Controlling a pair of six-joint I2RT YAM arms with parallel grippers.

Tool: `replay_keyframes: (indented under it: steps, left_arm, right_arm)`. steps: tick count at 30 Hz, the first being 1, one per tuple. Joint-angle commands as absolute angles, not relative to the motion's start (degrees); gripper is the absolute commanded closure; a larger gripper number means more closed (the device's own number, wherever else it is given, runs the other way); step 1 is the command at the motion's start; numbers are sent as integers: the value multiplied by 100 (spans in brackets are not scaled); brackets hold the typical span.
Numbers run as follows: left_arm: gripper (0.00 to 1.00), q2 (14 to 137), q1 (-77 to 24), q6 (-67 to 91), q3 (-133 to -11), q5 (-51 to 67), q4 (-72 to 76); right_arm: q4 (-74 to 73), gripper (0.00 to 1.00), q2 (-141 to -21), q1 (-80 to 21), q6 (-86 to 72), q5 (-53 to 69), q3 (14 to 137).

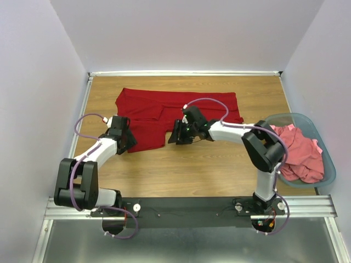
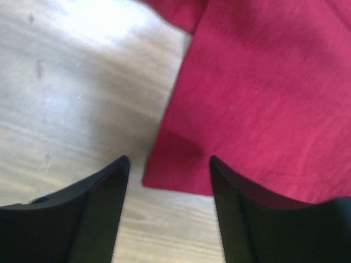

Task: Fold and stack the t-shirts
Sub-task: Fold the tshirt

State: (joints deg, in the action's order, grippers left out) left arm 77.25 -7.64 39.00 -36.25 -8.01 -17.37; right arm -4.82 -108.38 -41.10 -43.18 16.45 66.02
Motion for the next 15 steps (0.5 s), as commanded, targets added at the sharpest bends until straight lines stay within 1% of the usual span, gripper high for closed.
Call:
replay_keyframes:
  steps: [1,2,3,4,5,7,12,13,14,15]
  left_arm:
    - [41,7963,-809,3937,-3507,-870,-1661]
    - [42,7954,-809,3937,-3498,-861,-1652]
    - [49,7972,-817,3929,-3507,-853,-1644]
    - [52,7972,-826,3929,-3489,-844,-1652]
    - [57,7972,-835,3929,-3472,-826,-1661]
    - [62,7963,-844,3929,-3454,-817,-1652]
    - [65,7937,-905,3937,-3401,-738,-1670]
    - [68,7937,-923,3946,-3384,-730,-1653]
    - [69,7945,-932,3938,-3392,-738,-1644]
    - [71,7980,-932,3929,-3393,-738,-1652]
  right_arm:
    - [165,44,-11328,-4298,-4737,1810,6908]
    - [202,44,-11399,-4333,-4781,1819,6943]
    - [246,45,-11469,-4350,-4868,1819,6969]
    - [307,46,-11565,-4359,-4895,1811,6996]
    - [334,47,-11627,-4403,-4948,1811,7031]
    - [387,47,-11785,-4412,-5001,1845,7084]
    - [475,48,-12006,-4517,-5159,1907,7198]
    - [483,48,-12023,-4535,-5177,1916,7216]
    - [483,48,-12032,-4561,-5185,1907,7216]
    - [475,51,-12041,-4570,-5186,1907,7216]
